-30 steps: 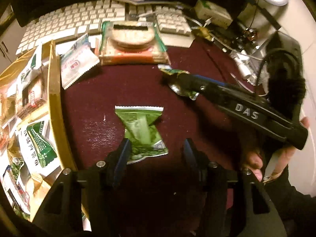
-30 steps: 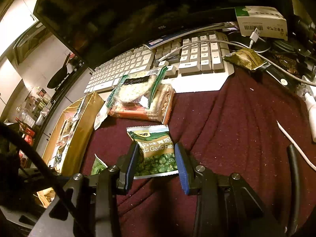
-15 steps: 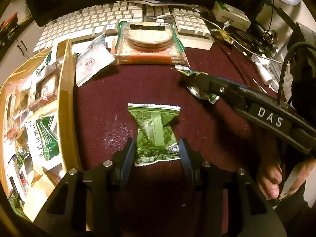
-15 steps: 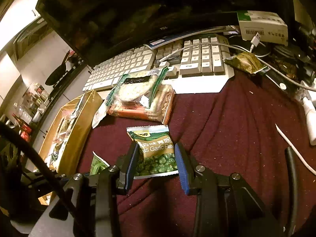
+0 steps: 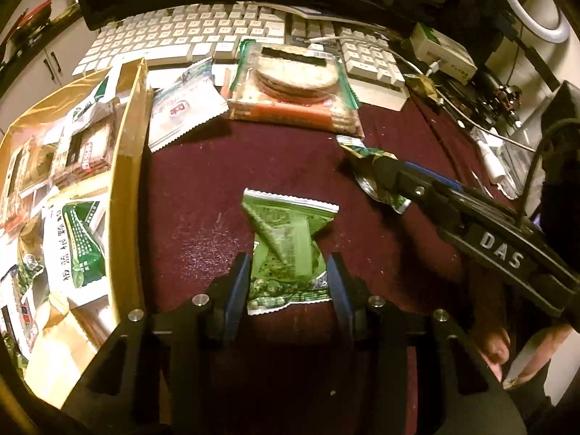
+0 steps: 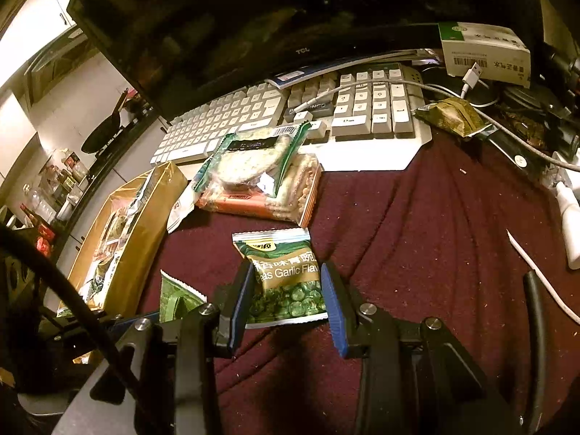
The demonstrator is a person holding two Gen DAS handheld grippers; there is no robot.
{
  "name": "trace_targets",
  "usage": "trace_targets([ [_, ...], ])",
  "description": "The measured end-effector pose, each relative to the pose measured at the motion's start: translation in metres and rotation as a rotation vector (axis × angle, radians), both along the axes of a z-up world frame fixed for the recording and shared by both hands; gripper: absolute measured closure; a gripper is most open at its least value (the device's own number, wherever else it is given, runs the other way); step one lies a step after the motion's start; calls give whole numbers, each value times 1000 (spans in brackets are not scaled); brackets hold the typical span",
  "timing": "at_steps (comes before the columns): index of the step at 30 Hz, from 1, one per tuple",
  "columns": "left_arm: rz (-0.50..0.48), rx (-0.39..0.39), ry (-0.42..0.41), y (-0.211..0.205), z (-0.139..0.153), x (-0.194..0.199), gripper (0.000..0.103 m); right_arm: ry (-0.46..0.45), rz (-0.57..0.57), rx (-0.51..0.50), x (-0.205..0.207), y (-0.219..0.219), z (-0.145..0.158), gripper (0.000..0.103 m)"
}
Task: Organize snacks
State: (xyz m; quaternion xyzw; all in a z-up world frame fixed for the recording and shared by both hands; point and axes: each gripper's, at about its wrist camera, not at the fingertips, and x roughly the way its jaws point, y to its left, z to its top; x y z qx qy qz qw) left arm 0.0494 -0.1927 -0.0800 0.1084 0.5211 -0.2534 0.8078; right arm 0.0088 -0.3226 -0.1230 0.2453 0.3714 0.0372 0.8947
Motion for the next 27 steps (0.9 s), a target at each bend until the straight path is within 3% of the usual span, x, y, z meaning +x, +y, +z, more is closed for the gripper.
trace_targets([
  [5,9,-19,-13,3,3,-4,69,0,0,-2,0,0,0,65],
  [16,46,-107,-7,15,16,-12,70,-7,20,-31,0,7,1,66],
  [27,58,-133,-17,21,22,-21,70,-7,20,-31,1,7,1,66],
])
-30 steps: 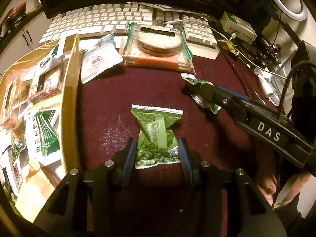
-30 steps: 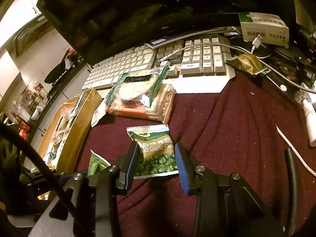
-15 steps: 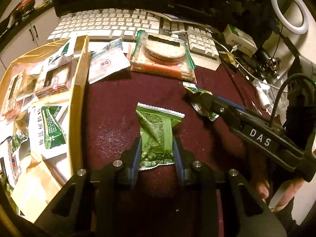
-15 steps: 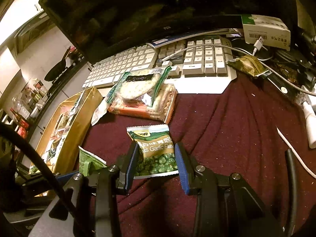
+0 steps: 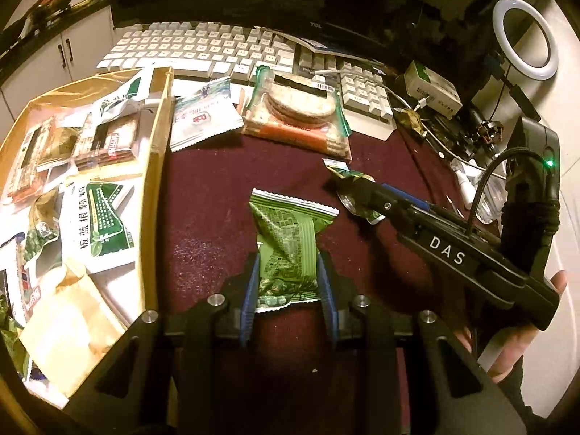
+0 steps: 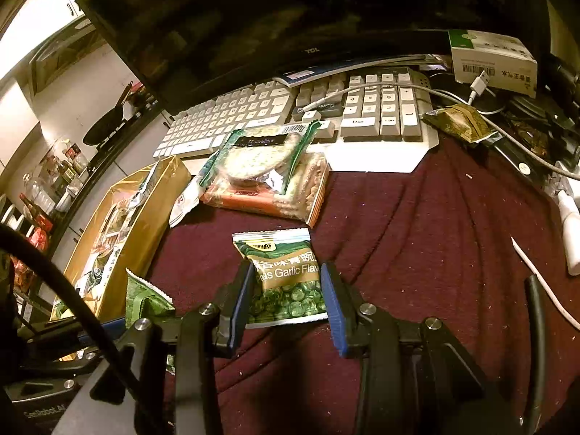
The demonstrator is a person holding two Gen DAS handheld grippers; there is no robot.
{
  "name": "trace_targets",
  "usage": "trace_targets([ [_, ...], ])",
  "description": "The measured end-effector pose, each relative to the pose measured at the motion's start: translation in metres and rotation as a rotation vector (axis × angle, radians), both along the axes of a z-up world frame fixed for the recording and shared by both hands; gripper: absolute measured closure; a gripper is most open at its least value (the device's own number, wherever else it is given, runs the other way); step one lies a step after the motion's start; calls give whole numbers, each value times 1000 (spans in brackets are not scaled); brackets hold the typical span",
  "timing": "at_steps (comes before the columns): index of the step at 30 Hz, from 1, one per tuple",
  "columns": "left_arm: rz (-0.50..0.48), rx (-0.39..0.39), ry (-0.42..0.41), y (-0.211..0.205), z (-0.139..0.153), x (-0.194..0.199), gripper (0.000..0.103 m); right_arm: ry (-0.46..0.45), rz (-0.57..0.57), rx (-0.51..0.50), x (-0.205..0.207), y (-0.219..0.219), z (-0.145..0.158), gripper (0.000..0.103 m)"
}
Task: Organize snacks
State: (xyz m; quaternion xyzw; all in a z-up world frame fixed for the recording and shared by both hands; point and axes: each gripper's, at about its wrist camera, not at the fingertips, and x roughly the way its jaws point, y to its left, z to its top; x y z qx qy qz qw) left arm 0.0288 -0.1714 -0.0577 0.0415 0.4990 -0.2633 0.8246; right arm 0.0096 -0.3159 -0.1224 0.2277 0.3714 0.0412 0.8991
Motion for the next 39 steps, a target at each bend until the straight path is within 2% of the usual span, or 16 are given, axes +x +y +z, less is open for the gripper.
trace_targets([
  [39,28,-41,-15,13,13,-9,70,-1,-1,-6,0,2,0,66],
])
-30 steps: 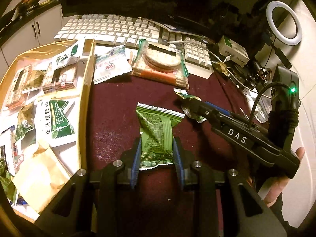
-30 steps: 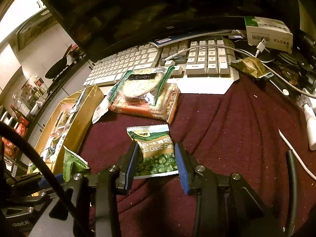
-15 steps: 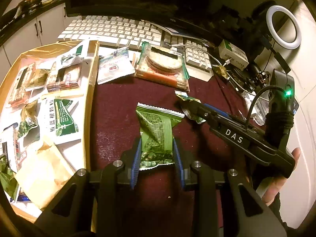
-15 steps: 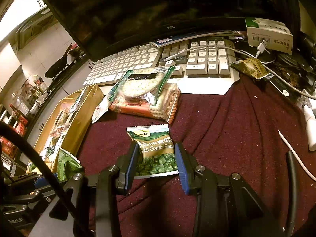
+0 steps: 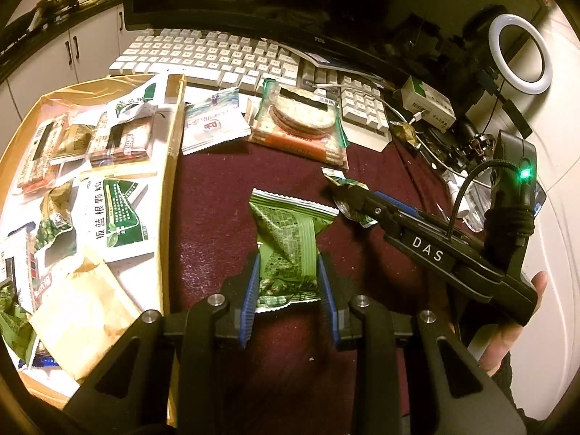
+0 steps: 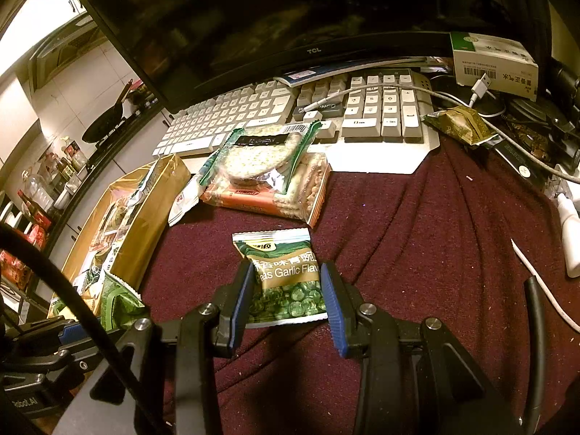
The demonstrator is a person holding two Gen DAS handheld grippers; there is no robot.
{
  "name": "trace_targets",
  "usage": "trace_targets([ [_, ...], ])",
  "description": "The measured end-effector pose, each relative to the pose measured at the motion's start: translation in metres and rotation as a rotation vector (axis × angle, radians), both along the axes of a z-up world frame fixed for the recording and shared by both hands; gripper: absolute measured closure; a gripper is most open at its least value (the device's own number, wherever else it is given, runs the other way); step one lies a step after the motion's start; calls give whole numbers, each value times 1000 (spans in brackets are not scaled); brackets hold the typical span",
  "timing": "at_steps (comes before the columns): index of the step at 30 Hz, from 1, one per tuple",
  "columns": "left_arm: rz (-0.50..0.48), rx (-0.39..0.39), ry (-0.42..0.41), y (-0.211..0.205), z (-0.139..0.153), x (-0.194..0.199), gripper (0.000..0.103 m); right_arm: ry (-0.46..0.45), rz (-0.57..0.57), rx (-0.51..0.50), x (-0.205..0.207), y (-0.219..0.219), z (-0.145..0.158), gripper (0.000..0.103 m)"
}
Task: Organize snacks
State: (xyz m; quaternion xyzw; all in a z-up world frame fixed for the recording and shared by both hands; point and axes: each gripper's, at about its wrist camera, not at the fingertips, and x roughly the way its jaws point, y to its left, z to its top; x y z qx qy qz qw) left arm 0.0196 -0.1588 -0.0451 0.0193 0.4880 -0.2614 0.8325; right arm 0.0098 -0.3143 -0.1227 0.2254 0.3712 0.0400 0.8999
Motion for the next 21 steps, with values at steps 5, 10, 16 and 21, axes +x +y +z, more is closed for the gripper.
trace_targets([
  [5,2,-2,-1,0,1,-2,70,0,0,-1,0,0,0,66],
  [10,3,-11,1,1,2,-2,70,-2,1,-2,0,0,0,66],
  [16,34,-65,13,21,16,-4,70,-43,34,6,-1,2,5,66],
  [21,117,-119,-5,63,35,-7,70,-109,83,12,-5,7,14,67],
])
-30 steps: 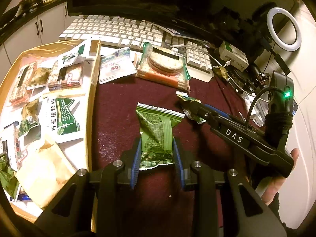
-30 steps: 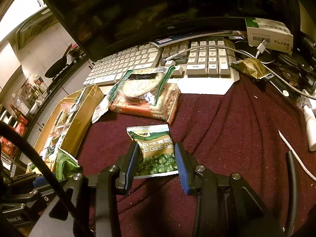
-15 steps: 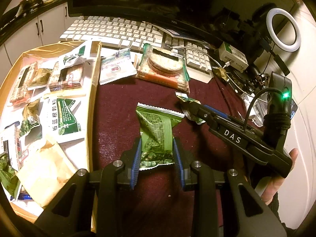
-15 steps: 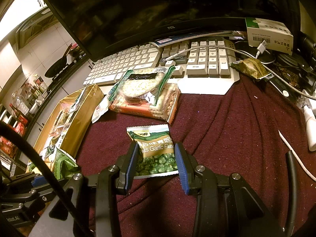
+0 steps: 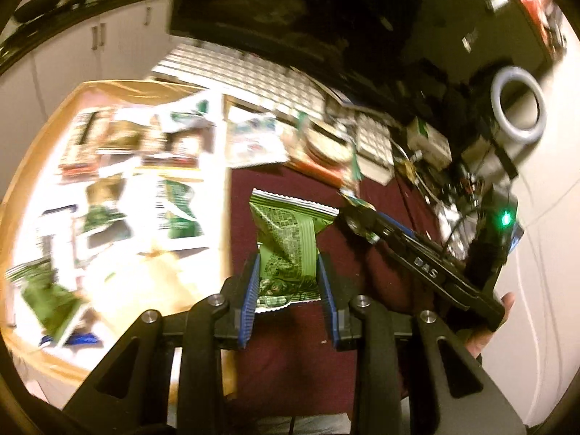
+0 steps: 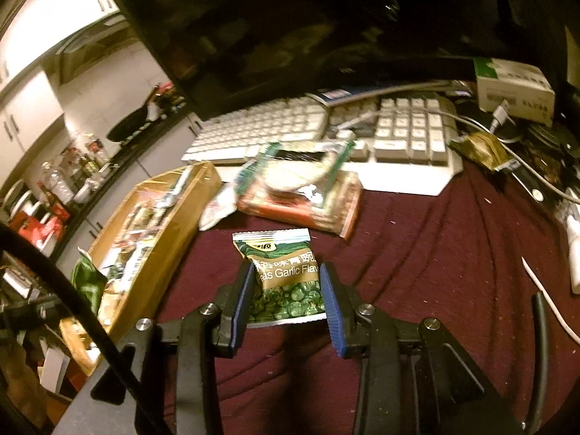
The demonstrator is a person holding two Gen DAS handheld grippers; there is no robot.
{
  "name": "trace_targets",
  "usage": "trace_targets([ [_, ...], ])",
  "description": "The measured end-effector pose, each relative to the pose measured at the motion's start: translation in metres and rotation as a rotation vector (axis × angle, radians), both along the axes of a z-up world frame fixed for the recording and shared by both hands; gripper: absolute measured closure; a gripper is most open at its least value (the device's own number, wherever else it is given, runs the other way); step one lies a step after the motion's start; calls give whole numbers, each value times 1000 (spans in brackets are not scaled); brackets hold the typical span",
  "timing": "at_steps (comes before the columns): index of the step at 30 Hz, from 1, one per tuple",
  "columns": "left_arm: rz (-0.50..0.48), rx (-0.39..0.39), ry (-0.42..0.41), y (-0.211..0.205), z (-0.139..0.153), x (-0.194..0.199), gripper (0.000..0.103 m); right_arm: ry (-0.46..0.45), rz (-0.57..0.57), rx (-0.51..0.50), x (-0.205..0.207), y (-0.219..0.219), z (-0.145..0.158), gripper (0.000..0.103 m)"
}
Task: Organize snacks
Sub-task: 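Carry both packs over the tray and open both tools to drop them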
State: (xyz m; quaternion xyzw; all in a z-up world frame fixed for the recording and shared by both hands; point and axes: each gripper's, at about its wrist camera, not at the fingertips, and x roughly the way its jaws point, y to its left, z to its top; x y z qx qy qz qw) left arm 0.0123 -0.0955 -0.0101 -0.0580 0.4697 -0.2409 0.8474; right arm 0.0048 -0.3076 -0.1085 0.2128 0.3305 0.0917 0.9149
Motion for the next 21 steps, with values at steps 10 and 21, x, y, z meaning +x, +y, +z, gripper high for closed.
trace_targets([
  [10,229,-61,-22,97,14,26,70,-35,174,82,10,54,32,67],
  [21,311,-99,44,142,-7,62,70,52,346,43,71,158,49,67],
])
